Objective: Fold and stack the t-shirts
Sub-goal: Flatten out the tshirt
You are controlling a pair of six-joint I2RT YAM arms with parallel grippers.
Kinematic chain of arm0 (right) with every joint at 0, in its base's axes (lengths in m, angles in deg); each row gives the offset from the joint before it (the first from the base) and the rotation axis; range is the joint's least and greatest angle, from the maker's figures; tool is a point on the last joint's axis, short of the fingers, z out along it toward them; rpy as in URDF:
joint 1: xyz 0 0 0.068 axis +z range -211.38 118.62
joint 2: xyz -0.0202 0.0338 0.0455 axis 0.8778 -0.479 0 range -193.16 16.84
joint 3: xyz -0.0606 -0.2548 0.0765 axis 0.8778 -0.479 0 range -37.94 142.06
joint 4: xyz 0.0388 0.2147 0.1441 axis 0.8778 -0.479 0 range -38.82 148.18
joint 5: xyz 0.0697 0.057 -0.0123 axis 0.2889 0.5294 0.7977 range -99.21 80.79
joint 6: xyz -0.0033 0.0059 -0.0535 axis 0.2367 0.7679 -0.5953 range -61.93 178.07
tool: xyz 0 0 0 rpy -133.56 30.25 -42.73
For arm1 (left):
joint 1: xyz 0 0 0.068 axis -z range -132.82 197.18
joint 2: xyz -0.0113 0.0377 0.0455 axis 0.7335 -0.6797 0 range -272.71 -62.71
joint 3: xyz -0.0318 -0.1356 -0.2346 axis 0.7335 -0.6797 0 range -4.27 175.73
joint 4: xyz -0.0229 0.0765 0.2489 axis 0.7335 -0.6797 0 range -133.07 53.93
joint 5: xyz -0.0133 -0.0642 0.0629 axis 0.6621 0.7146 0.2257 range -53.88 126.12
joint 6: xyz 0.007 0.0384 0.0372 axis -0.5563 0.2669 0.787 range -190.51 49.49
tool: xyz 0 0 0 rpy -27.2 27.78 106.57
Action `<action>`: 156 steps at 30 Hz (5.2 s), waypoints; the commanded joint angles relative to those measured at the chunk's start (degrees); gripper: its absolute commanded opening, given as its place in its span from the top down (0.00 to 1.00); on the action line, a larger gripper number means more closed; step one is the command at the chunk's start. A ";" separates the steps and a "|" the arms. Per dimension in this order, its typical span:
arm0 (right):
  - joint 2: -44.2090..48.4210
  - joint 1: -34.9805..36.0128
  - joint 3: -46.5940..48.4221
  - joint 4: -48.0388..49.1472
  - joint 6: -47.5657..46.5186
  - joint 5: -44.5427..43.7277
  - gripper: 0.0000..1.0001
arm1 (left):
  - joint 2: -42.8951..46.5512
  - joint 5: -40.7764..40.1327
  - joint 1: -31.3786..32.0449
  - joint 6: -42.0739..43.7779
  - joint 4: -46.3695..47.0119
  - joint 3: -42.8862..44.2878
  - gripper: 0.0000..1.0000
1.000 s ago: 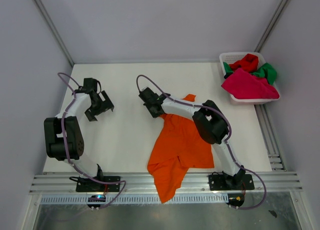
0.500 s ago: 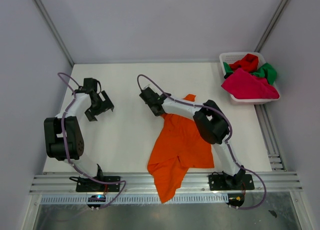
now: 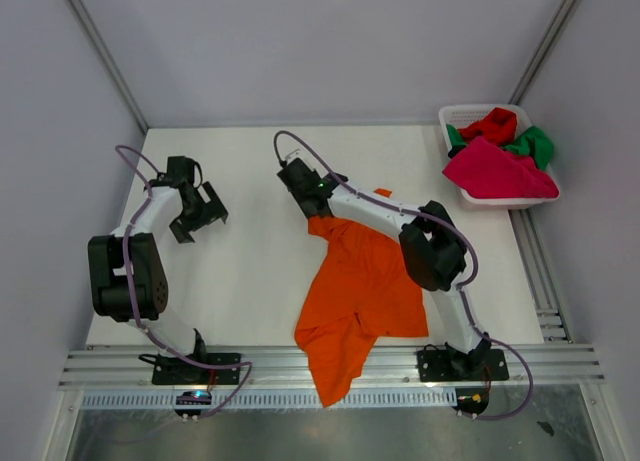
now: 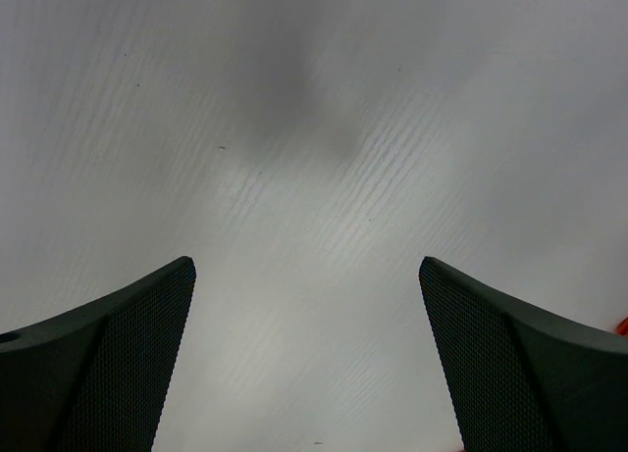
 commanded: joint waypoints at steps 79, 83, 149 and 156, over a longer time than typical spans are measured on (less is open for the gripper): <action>-1.95 -13.56 19.27 -12.01 -3.04 -8.86 0.93 | -4.02 9.41 9.39 -6.33 -2.36 3.24 0.01; -2.40 -13.56 18.14 -12.10 -2.42 -8.33 0.93 | -8.41 11.88 16.41 -10.11 0.63 5.16 0.01; 5.69 -13.65 3.89 -6.83 -2.59 -10.26 0.93 | -21.17 -32.83 33.13 -17.74 -29.93 31.44 0.01; 6.13 -13.74 4.24 -5.95 -3.74 -8.95 0.93 | -24.68 -53.44 35.58 -27.40 -46.55 37.07 0.01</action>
